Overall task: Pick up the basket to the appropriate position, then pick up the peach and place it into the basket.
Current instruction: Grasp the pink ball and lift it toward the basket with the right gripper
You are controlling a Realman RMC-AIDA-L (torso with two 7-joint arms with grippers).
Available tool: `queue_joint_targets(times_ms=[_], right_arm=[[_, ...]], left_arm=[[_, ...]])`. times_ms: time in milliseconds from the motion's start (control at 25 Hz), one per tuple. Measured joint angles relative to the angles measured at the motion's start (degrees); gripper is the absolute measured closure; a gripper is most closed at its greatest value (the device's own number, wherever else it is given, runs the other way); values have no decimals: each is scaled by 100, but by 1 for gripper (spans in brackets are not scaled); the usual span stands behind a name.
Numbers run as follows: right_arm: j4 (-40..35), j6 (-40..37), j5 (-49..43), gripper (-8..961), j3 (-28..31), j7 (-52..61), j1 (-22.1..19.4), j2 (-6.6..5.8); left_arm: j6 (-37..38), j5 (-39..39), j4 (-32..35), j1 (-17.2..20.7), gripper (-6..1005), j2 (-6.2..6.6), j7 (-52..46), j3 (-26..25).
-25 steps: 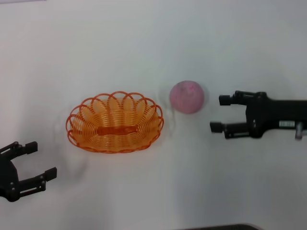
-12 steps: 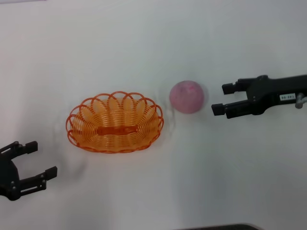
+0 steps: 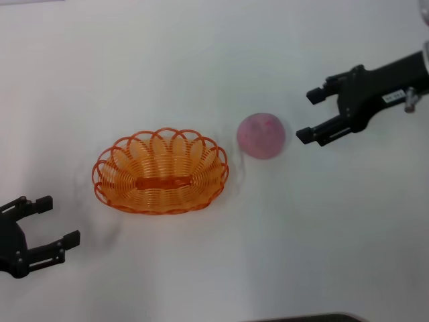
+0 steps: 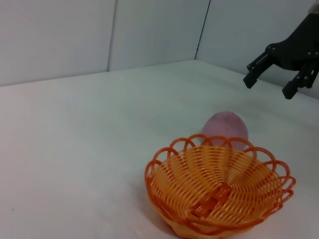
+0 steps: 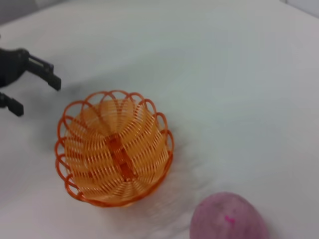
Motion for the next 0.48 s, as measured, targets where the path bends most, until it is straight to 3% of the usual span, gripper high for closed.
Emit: queue_joint_targets(times_ms=[160, 480], right_arm=[[-11, 79, -236, 18, -288, 135, 324, 37], [-14, 445, -410, 16, -1018, 589, 591, 92]], left_arm=[[-1, -8, 0, -1, 140, 0, -61, -1], [-1, -1, 0, -13, 141, 0, -80, -1]])
